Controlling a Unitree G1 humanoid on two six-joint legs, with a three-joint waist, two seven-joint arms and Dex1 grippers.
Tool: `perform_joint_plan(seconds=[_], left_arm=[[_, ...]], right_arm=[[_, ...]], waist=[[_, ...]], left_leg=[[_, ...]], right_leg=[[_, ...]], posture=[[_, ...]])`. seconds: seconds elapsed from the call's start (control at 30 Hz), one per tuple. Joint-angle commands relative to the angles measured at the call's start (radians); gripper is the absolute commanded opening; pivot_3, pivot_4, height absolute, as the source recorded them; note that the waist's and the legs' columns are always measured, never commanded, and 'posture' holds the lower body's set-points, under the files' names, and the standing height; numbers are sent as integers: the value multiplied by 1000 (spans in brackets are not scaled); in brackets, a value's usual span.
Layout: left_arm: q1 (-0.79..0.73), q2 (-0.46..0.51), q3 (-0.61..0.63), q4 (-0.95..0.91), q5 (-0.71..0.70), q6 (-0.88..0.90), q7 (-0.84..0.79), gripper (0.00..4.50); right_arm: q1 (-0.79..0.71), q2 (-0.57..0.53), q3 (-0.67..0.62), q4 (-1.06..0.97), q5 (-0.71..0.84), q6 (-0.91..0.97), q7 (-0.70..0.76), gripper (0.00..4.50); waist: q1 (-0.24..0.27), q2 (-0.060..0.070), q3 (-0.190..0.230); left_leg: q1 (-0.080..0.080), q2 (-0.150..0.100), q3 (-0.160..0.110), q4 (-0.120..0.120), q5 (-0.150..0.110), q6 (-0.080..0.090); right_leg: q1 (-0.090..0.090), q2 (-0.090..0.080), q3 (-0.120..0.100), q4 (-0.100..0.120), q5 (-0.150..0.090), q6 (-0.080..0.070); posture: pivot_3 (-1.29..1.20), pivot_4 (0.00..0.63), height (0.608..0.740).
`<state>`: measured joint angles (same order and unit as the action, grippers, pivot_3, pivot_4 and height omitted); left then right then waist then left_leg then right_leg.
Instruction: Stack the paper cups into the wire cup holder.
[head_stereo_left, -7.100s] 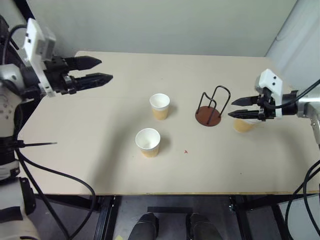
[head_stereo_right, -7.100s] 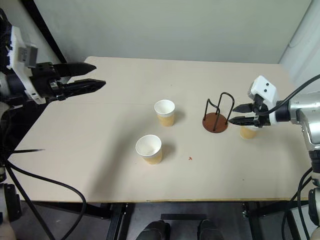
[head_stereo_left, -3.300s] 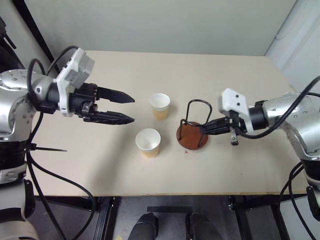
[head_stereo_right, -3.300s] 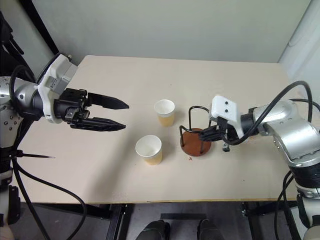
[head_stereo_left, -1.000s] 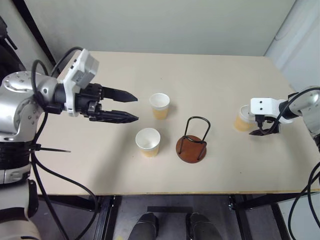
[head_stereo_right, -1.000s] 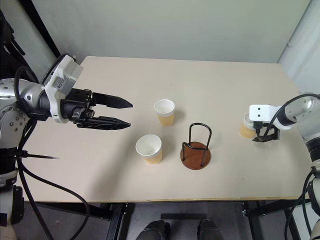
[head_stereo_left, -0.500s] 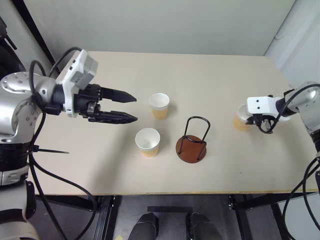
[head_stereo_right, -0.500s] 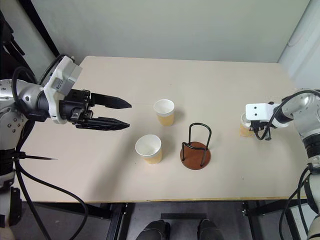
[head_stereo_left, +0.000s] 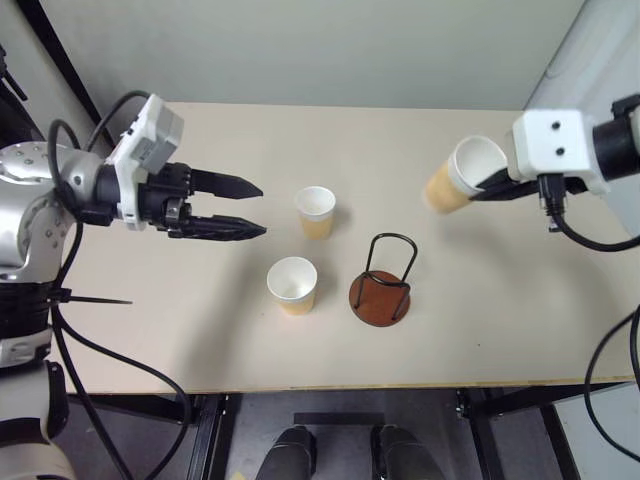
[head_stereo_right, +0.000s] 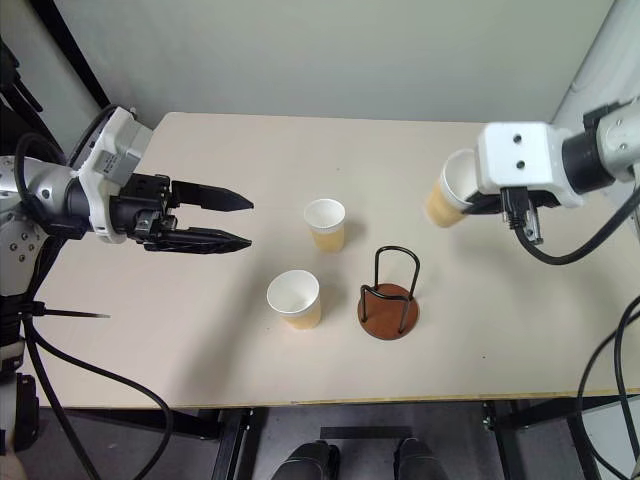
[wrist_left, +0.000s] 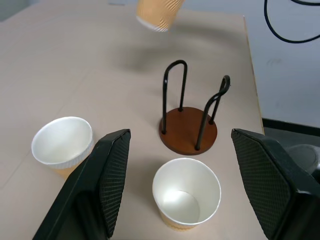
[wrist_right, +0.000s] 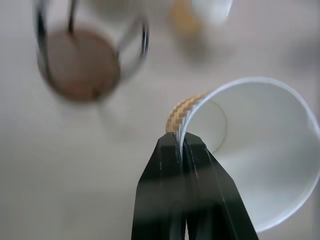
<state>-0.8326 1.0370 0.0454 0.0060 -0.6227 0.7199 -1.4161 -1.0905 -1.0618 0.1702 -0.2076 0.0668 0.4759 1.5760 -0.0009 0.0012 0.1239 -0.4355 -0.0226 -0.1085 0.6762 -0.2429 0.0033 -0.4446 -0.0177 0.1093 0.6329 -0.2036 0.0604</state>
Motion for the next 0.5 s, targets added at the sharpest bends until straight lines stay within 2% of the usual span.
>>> perform_joint_plan(seconds=[0.03, 0.5], left_arm=[[-33, 0, 10, 6, 10, -20, -4, 3471], [-26, -1, 24, -3, 13, -18, 2, 3471]], right_arm=[[-4, 14, -1, -99, 60, 77, -7, 18], [78, 2, 34, -217, 144, 114, -5, 18]], waist=[[1, 0, 0], [3, 0, 0]], left_leg=[[0, 0, 0, 0, 2, -3], [0, 0, 0, 1, 3, -4]], right_leg=[[0, 0, 0, 0, 0, 0], [0, 0, 0, 0, 2, 4]], posture=[[0, 150, 740], [0, 150, 740]])
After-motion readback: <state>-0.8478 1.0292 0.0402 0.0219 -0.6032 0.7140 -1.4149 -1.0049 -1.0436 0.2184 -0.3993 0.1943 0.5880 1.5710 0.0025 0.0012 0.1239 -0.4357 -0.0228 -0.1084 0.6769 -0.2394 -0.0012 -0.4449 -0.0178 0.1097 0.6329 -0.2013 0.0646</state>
